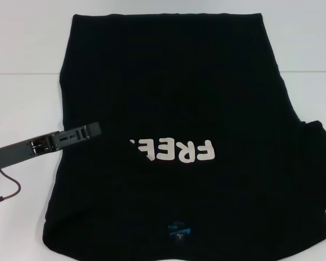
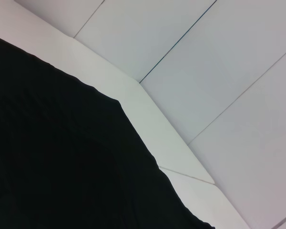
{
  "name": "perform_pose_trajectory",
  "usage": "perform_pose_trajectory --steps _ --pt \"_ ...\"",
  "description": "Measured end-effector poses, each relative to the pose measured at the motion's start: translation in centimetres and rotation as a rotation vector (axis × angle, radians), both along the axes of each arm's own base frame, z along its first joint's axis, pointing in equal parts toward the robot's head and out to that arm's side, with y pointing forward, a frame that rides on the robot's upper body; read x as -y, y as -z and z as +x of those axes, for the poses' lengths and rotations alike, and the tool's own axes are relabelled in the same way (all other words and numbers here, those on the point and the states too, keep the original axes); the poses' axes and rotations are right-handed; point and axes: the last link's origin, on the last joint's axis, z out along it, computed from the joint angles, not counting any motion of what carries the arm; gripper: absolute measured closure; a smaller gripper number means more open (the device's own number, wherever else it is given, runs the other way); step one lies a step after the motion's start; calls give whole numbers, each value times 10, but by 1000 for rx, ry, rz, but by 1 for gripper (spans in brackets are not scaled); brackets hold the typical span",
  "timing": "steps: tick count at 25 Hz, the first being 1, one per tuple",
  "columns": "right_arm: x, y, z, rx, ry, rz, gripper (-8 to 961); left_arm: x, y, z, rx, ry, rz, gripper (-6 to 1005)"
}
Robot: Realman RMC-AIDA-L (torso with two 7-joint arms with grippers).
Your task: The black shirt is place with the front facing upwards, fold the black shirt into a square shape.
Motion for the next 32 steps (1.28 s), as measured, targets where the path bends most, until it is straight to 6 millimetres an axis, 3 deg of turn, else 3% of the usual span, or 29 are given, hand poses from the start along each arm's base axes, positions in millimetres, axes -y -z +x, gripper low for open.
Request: perform_pose_trajectory --steps 13,23,28,32 --pt "-10 5 -12 -11 -37 -1 145 1 3 -1 11 -7 -5 65" --pt "-10 6 -10 -26 4 -2 157 1 2 -1 23 -9 2 65" --pt "-8 6 -8 -15 11 -12 395 1 2 -1 24 -8 5 65" --pt "-8 5 -6 -2 28 -11 475 0 1 -1 21 -10 9 66"
